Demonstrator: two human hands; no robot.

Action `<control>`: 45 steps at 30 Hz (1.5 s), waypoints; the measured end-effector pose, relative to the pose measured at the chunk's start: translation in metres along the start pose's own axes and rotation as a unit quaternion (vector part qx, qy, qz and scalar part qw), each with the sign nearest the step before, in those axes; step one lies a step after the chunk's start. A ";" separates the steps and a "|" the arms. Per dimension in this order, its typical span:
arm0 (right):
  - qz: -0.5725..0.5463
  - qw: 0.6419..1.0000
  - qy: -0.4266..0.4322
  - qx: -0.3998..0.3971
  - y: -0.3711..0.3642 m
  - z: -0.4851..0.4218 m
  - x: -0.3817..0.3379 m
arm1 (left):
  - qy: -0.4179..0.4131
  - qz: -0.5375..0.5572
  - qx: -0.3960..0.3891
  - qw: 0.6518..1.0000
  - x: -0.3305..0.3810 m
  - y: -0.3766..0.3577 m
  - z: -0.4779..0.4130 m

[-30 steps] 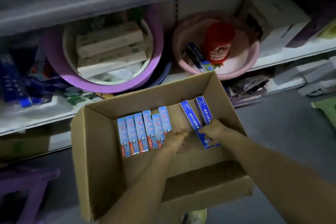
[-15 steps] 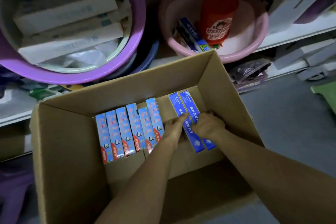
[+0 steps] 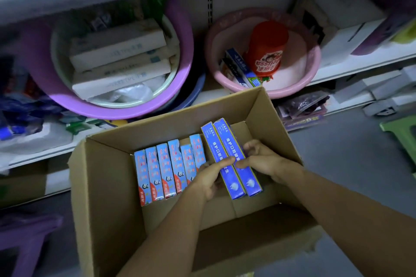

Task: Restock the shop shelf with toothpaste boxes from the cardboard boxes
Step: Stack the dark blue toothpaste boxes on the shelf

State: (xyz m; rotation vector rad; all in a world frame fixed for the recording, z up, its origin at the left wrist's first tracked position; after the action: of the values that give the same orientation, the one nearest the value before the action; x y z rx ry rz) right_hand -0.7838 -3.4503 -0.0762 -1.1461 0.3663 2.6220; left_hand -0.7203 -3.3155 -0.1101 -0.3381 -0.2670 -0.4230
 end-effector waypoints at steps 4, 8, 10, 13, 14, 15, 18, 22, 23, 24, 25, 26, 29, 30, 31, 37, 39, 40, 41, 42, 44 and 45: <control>-0.131 0.989 0.006 -0.070 0.004 0.035 -0.039 | -0.056 0.064 -0.042 0.996 0.012 -0.002 0.055; -0.237 0.965 -0.018 -0.113 0.008 0.069 -0.080 | -0.138 0.092 -0.039 0.985 0.032 0.001 0.116; -0.234 0.965 -0.016 -0.118 0.008 0.084 -0.103 | -0.168 0.101 -0.039 0.980 0.044 0.002 0.145; -0.230 0.964 0.012 -0.133 0.001 0.114 -0.147 | -0.204 0.122 -0.039 0.971 0.064 0.004 0.189; -0.227 0.963 0.030 -0.143 -0.003 0.125 -0.163 | -0.215 0.126 -0.039 0.968 0.070 0.005 0.205; -0.216 0.961 0.050 -0.165 -0.007 0.136 -0.179 | -0.228 0.128 -0.041 0.964 0.077 0.005 0.221; -0.156 0.961 0.076 -0.217 -0.020 0.166 -0.220 | -0.262 0.133 -0.052 0.954 0.094 0.006 0.267; -0.105 0.954 0.095 -0.263 -0.038 0.206 -0.272 | -0.294 0.162 -0.044 0.941 0.114 0.014 0.320; -0.091 0.954 0.107 -0.266 -0.041 0.212 -0.282 | -0.299 0.170 -0.038 0.938 0.119 0.017 0.333; -0.067 0.952 0.126 -0.272 -0.044 0.218 -0.293 | -0.304 0.178 -0.032 0.935 0.123 0.020 0.346; -0.041 0.949 0.139 -0.280 -0.046 0.223 -0.303 | -0.315 0.183 -0.032 0.931 0.128 0.022 0.359; -0.019 0.947 0.146 -0.285 -0.049 0.229 -0.312 | -0.328 0.185 -0.026 0.926 0.133 0.025 0.371; 0.035 0.939 0.168 -0.298 -0.054 0.248 -0.341 | -0.368 0.184 -0.007 0.912 0.144 0.030 0.406; 0.054 0.936 0.177 -0.299 -0.056 0.257 -0.351 | -0.375 0.185 -0.003 0.908 0.147 0.030 0.417; 0.074 0.932 0.192 -0.297 -0.059 0.265 -0.360 | -0.382 0.190 0.002 0.904 0.151 0.030 0.428; 0.299 0.861 0.383 -0.149 -0.069 0.309 -0.425 | -0.433 0.210 0.042 0.875 0.179 0.032 0.483; 0.373 0.810 0.446 -0.081 -0.069 0.322 -0.447 | -0.463 0.206 0.053 0.861 0.190 0.033 0.503; 0.400 0.782 0.476 -0.049 -0.071 0.330 -0.458 | -0.474 0.202 0.059 0.855 0.196 0.033 0.514; 0.422 0.757 0.499 -0.020 -0.071 0.336 -0.470 | -0.484 0.201 0.064 0.850 0.203 0.032 0.525; 0.437 0.734 0.519 0.005 -0.072 0.345 -0.481 | -0.493 0.202 0.064 0.844 0.210 0.031 0.536; 0.437 0.714 0.546 0.035 -0.073 0.363 -0.504 | -0.518 0.203 0.060 0.829 0.227 0.029 0.560; 0.433 0.704 0.561 0.043 -0.072 0.371 -0.516 | -0.534 0.202 0.060 0.819 0.236 0.028 0.573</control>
State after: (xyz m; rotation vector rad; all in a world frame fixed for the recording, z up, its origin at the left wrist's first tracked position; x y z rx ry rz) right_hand -0.6725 -3.3288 0.5420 -2.9876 1.5281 1.9183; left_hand -0.6049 -3.1614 0.4790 -0.4716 -1.2956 0.2577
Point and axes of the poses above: each hand's wrist, its own z-axis away from the middle knuckle, its own y-axis out of the back of the hand, x = y × z, the point moved 3 cm from there along -z, towards the middle knuckle, and after that the axes turned 8 degrees about y, right-handed, at the moved point
